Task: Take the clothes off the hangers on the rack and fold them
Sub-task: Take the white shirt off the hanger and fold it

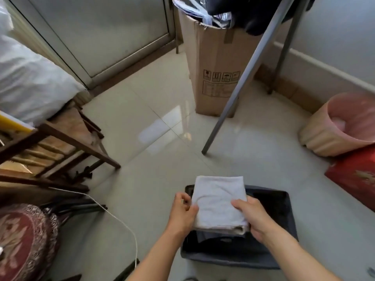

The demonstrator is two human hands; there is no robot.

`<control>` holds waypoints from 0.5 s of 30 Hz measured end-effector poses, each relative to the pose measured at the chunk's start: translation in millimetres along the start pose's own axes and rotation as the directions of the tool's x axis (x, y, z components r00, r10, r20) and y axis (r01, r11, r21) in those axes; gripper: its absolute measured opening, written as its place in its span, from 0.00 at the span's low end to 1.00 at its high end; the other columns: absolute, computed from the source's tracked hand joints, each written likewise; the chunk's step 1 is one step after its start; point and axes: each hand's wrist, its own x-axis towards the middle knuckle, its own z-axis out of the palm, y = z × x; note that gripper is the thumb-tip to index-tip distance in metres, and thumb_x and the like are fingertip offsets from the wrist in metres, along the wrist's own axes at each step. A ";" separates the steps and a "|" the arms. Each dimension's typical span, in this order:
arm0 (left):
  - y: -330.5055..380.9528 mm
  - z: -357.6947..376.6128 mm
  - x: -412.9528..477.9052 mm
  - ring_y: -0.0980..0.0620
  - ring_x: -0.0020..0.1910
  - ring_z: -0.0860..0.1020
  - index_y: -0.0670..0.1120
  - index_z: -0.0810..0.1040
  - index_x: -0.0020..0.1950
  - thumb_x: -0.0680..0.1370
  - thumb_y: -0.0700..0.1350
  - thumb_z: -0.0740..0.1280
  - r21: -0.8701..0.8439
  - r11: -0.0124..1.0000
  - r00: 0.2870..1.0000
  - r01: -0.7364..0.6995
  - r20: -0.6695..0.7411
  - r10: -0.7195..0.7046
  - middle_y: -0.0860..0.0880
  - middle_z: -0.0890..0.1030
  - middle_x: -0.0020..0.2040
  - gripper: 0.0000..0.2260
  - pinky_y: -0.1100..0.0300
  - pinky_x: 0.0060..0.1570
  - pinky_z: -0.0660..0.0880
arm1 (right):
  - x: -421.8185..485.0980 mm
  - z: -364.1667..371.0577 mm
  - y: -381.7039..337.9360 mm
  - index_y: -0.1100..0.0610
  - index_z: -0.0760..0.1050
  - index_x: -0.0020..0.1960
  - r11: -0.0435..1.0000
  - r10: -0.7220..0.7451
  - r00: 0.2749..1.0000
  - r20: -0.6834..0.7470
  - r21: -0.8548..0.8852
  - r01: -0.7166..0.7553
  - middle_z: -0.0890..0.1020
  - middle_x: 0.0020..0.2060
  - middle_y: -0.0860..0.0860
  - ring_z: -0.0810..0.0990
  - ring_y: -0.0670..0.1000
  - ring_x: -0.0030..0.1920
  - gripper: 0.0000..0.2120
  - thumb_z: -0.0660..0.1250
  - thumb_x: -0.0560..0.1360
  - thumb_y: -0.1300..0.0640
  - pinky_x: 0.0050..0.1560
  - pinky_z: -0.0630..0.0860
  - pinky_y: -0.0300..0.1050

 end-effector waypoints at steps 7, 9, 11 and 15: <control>-106.5 45.7 54.1 0.56 0.43 0.79 0.47 0.81 0.41 0.76 0.32 0.60 0.102 0.978 0.983 0.183 0.016 -0.185 0.52 0.82 0.44 0.14 0.72 0.40 0.73 | 76.9 -10.4 88.0 0.64 0.78 0.51 0.970 0.166 0.985 -0.044 -0.175 -0.172 0.85 0.43 0.60 0.82 0.62 0.46 0.12 0.59 0.74 0.73 0.49 0.79 0.59; -128.4 54.8 68.4 0.54 0.48 0.80 0.48 0.81 0.41 0.76 0.33 0.61 0.082 0.975 0.979 0.206 -0.017 -0.205 0.52 0.83 0.46 0.14 0.66 0.50 0.75 | 99.7 -8.4 105.9 0.62 0.78 0.52 0.960 0.181 0.982 -0.050 -0.207 -0.188 0.84 0.44 0.59 0.82 0.62 0.47 0.12 0.60 0.74 0.72 0.50 0.79 0.61; -146.1 63.8 83.6 0.53 0.48 0.80 0.49 0.82 0.42 0.77 0.35 0.62 0.060 0.979 0.980 0.196 -0.052 -0.193 0.52 0.83 0.46 0.13 0.62 0.51 0.77 | 122.2 -5.4 118.7 0.60 0.77 0.54 0.958 0.166 0.985 -0.051 -0.227 -0.173 0.84 0.45 0.57 0.82 0.60 0.46 0.13 0.61 0.75 0.71 0.46 0.80 0.56; -170.3 77.8 116.4 0.49 0.53 0.80 0.49 0.81 0.49 0.77 0.36 0.63 0.077 0.983 0.984 0.164 -0.080 -0.158 0.50 0.81 0.53 0.11 0.60 0.54 0.77 | 160.3 1.4 133.3 0.58 0.74 0.60 0.950 0.078 0.994 -0.078 -0.296 -0.098 0.82 0.51 0.54 0.81 0.53 0.45 0.16 0.62 0.74 0.69 0.37 0.77 0.44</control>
